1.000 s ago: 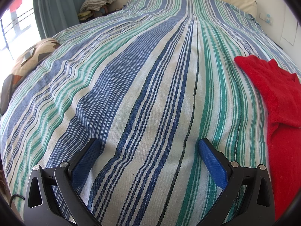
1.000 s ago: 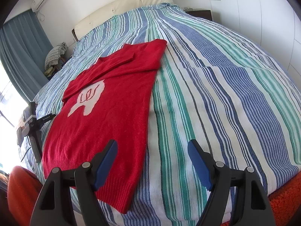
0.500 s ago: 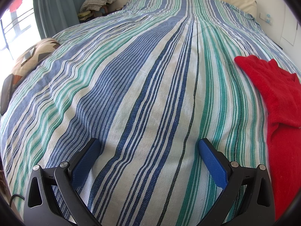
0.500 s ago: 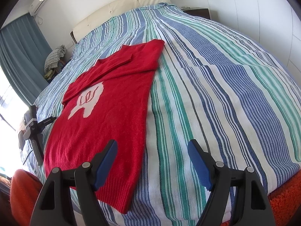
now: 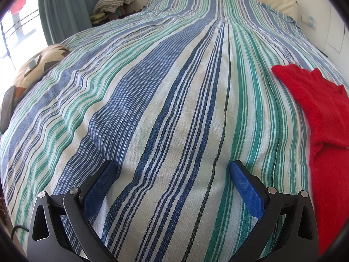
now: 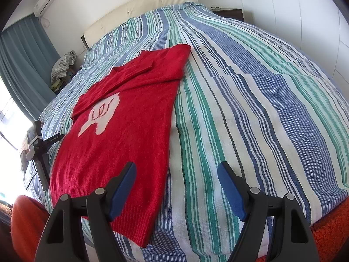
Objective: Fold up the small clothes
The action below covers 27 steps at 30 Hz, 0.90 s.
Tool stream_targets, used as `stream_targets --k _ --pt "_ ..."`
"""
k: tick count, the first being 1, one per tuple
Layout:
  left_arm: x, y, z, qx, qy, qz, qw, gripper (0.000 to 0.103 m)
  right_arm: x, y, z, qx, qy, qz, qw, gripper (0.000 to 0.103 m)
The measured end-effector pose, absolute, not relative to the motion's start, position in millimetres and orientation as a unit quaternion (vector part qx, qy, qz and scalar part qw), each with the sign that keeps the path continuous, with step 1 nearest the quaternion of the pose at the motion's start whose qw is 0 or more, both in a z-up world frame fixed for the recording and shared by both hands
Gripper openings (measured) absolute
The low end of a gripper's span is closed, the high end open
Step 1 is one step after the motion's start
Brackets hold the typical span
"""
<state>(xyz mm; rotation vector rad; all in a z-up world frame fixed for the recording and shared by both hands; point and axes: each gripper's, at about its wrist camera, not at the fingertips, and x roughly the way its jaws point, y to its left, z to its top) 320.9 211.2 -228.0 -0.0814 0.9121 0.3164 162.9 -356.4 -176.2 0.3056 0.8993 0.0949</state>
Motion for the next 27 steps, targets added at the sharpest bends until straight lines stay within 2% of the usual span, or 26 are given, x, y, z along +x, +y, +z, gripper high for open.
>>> stream_targets --k 27 --pt "322.3 211.4 -228.6 -0.039 0.438 0.152 0.885 0.103 165.7 -357.6 -179.9 0.150 0.438 0.047 0.885 0.076"
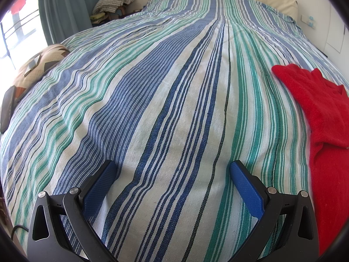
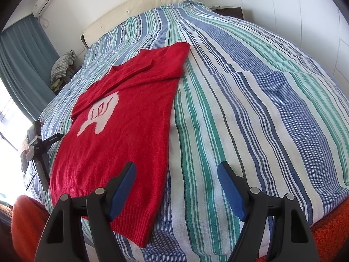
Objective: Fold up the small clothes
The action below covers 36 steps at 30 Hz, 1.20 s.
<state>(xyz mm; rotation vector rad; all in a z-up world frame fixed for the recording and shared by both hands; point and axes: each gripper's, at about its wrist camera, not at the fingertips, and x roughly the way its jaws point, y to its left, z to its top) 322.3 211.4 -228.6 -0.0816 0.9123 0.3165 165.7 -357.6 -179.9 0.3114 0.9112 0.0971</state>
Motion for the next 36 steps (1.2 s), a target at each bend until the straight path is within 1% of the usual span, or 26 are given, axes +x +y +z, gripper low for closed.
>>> stream_targets --k 36 --pt "321.9 211.3 -228.6 -0.039 0.438 0.152 0.885 0.103 163.2 -360.5 -180.0 0.160 0.438 0.046 0.884 0.076"
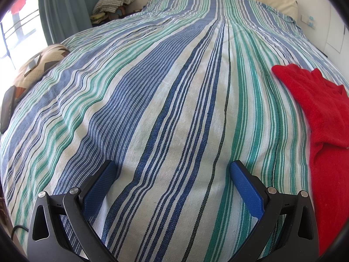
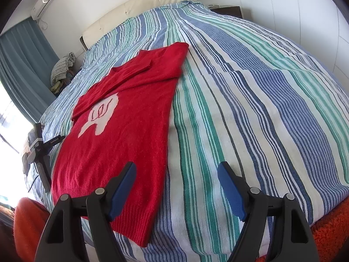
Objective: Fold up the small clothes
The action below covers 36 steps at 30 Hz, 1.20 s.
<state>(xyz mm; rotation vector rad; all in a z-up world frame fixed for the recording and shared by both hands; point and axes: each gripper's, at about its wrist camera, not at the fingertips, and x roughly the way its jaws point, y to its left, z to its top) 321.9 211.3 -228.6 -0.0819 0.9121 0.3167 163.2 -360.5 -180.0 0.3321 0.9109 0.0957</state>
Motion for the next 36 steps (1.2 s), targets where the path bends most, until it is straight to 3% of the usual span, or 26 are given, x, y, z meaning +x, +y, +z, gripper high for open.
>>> stream_targets --k 36 --pt "322.2 211.4 -228.7 -0.039 0.438 0.152 0.885 0.103 163.3 -361.4 -181.9 0.164 0.440 0.045 0.882 0.076"
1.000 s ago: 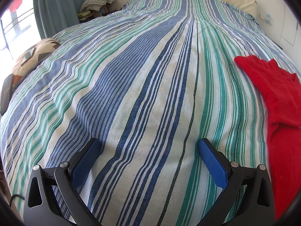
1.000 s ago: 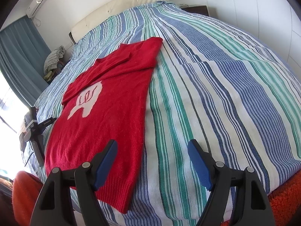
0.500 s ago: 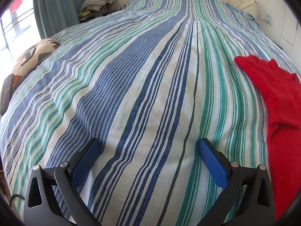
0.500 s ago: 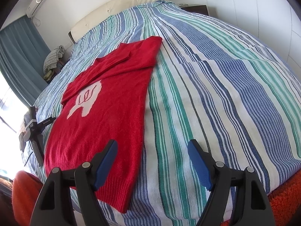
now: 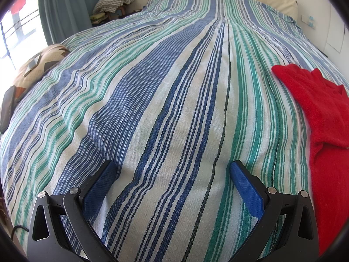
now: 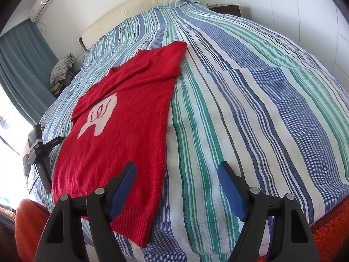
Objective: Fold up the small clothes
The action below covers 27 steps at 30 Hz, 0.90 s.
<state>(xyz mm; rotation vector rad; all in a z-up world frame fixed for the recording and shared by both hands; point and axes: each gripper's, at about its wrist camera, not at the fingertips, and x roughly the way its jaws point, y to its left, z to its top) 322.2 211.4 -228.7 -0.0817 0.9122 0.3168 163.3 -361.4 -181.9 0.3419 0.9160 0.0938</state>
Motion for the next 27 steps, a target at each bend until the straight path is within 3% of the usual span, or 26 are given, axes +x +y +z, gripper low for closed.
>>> stream_targets --k 27 --pt "322.0 211.3 -228.8 -0.039 0.438 0.152 0.885 0.103 166.5 -358.5 -186.5 0.161 0.448 0.047 0.878 0.076"
